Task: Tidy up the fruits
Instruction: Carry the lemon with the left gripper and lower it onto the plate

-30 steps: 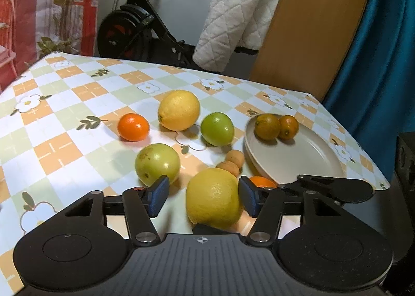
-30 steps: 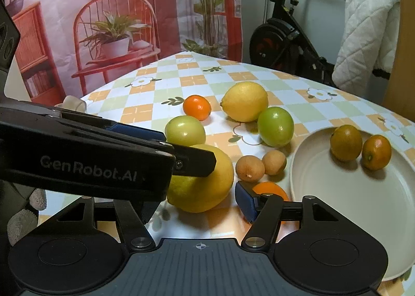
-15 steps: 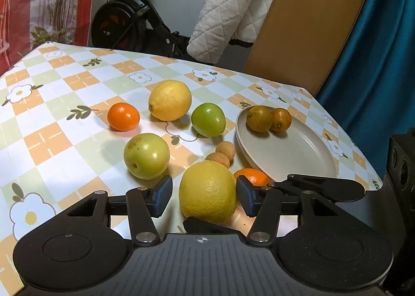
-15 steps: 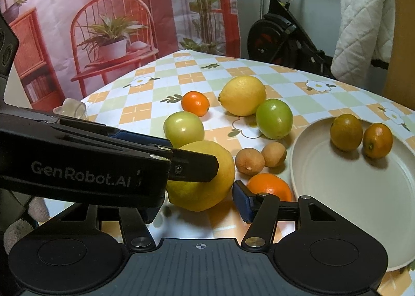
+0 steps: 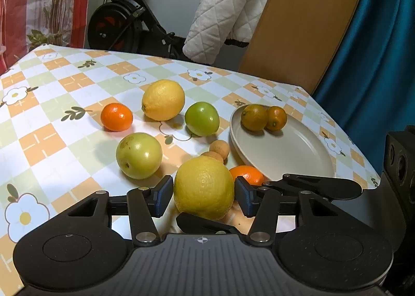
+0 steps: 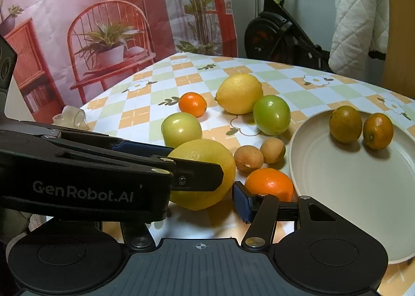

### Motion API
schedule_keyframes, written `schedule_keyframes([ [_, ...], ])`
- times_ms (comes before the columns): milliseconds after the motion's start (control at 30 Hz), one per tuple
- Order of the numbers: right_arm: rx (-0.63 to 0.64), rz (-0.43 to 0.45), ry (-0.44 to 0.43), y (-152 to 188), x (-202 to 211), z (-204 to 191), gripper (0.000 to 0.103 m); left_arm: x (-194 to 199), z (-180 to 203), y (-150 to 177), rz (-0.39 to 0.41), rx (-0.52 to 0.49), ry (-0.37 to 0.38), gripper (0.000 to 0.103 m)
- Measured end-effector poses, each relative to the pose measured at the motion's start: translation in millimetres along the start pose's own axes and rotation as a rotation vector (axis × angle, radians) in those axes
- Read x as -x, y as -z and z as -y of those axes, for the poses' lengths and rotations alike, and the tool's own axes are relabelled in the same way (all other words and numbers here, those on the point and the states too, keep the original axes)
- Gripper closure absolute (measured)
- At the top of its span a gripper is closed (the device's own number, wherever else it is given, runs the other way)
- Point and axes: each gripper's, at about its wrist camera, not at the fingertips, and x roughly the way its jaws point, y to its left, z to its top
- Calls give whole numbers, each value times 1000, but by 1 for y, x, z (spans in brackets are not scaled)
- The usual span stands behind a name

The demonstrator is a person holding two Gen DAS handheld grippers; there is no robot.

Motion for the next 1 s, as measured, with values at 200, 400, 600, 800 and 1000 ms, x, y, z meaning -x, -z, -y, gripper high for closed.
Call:
schedule_keyframes([
  [200,28,49,11,-2,12,-2,50,8,9,-5,27,-19,2,48],
  [400,36,104,32,-6,25,1,50,10,24,-16,48,-72,6,48],
  [600,17,142,71,-10,33,17,50,0,42,-31,48,-132,24,48],
  [800,-22,163,125,-12,39,42,50,-24,62,-46,32,-172,60,48],
  [1000,-54,161,169,-14,34,68,50,-50,78,-55,1,-201,72,48],
])
